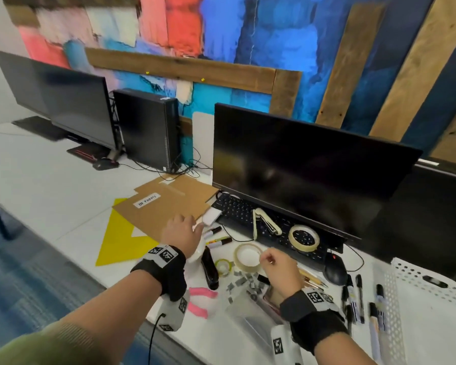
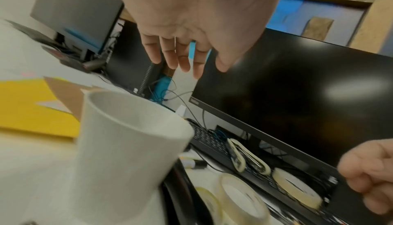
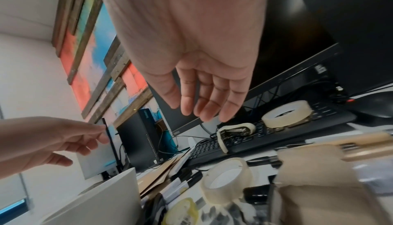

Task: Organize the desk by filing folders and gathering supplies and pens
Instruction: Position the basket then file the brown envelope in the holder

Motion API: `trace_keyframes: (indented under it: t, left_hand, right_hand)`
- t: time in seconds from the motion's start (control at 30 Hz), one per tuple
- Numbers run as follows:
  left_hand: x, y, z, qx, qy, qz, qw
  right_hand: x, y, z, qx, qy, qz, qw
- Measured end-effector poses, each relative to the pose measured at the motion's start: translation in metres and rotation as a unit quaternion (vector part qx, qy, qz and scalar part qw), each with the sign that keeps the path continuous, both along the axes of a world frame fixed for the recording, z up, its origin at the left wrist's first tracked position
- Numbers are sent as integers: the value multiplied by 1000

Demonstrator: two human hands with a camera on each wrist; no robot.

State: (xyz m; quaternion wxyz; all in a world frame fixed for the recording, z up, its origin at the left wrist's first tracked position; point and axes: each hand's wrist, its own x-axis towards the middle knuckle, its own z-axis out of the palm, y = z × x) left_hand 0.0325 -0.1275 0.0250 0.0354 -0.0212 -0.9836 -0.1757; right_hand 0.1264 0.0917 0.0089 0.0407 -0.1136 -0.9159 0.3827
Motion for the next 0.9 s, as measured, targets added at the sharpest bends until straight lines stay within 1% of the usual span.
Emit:
trace_keyframes:
  t: [0.07,0.17,0.3,0.37,0.57,0.73,0.83,0.9]
  left_hand:
    - [-11,-17,2,-10,-8,32,999]
    - [-29,-45,2,-42,-46,58,996]
    - [-53,-77,-5,-87,-123,76,986]
    - [-66,-88,-10,-101,-148,76,981]
    - [-107,-120,-27,-114,-208,51,970]
    - [-147,-166,-44,-114,-244,34,962]
    - [-166,-192,-52,-119,-246,20,962]
    - [-177,-207,-55,-126,-248,5,960]
  right_hand:
    - [-12,-8,-1,9,9,17,1000]
    - [-26,-26,0,8,12,41,999]
    - [-45,-55,11,20,24,84,996]
    - [-56,-71,18,21,31,101,994]
    - [-96,-129,31,-11,34,85,996]
    - [-132,-206,43,-8,34,101,994]
    - [-157,-249,41,-4,27,97,995]
    - [-172,-271,33,3,6,90,996]
